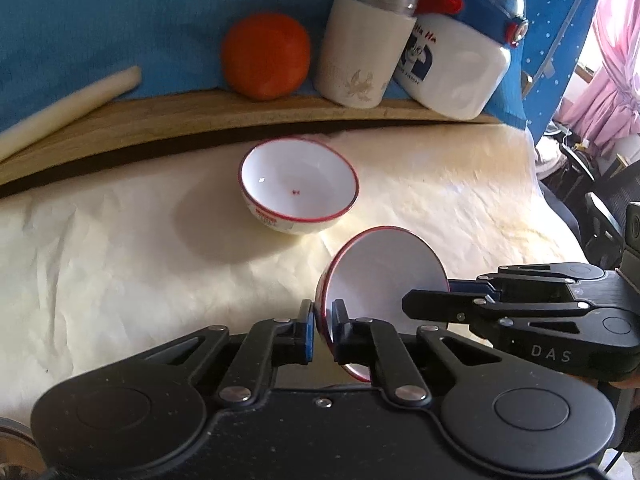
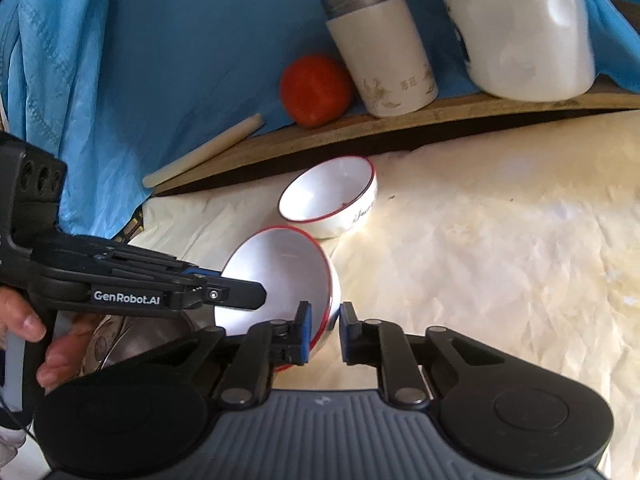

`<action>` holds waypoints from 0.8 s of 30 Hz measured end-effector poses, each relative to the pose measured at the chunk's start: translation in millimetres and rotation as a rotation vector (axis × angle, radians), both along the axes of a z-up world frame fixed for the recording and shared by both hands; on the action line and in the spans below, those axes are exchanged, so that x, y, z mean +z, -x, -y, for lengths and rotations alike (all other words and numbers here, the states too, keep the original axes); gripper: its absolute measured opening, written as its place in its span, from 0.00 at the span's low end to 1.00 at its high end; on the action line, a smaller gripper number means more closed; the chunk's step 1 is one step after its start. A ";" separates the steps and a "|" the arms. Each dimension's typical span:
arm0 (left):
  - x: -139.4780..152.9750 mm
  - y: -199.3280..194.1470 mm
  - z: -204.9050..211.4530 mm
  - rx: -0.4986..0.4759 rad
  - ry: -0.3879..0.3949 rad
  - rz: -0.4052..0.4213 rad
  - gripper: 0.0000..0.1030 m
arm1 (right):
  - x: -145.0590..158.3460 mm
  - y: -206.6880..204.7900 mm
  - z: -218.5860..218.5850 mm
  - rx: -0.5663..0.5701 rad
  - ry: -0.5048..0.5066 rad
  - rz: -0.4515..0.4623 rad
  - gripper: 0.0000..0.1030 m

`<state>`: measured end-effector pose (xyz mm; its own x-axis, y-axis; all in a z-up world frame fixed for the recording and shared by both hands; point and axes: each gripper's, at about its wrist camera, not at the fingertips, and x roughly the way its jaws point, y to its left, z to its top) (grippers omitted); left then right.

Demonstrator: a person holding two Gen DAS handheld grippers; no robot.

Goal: Organize plates and bowls
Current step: 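Lift the white bowl with both grippers and lower it into the steel bowl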

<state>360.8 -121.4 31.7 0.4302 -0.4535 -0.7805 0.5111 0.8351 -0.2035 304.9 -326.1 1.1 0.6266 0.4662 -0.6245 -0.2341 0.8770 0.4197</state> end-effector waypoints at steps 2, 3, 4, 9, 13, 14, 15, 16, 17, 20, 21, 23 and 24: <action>2.1 2.8 0.9 0.007 0.005 0.011 0.07 | 3.5 2.4 1.4 -0.012 0.003 0.013 0.12; 3.9 4.0 1.4 0.013 0.013 0.017 0.06 | 6.0 4.4 2.1 -0.018 0.004 0.020 0.11; 6.4 5.6 1.5 0.018 0.022 0.026 0.06 | 8.6 6.4 2.6 -0.022 0.005 0.028 0.11; 25.8 19.0 -0.6 0.020 0.048 0.083 0.06 | 26.4 18.4 1.1 -0.032 0.009 0.066 0.11; 39.6 33.1 -8.1 0.028 0.063 0.116 0.05 | 40.9 29.1 -4.9 -0.024 0.016 0.097 0.11; 42.1 35.6 -9.8 0.030 0.067 0.121 0.05 | 44.1 31.8 -6.8 -0.020 0.018 0.104 0.11; 44.7 39.4 -13.1 0.036 0.073 0.125 0.05 | 47.3 34.3 -8.5 -0.015 0.018 0.109 0.11; 46.7 43.3 -16.7 0.041 0.078 0.128 0.05 | 49.9 37.2 -11.0 -0.010 0.020 0.114 0.11; 48.3 47.1 -20.3 0.045 0.081 0.131 0.05 | 52.9 40.0 -14.0 -0.004 0.022 0.119 0.11; 53.4 61.4 -31.5 0.061 0.088 0.138 0.05 | 61.3 48.8 -23.8 0.019 0.032 0.136 0.11; 54.0 66.4 -36.1 0.064 0.089 0.140 0.05 | 63.5 51.7 -27.1 0.029 0.035 0.139 0.11; 55.4 75.6 -44.4 0.072 0.087 0.140 0.05 | 67.1 57.0 -34.3 0.049 0.041 0.142 0.11; 55.0 80.4 -48.4 0.076 0.084 0.138 0.05 | 68.1 59.2 -38.8 0.059 0.045 0.140 0.11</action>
<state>280.4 -72.9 86.7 0.5661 -0.4764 -0.6728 0.4746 0.8556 -0.2065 245.7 -287.3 69.2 0.6814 0.4781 -0.5542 -0.3395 0.8772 0.3394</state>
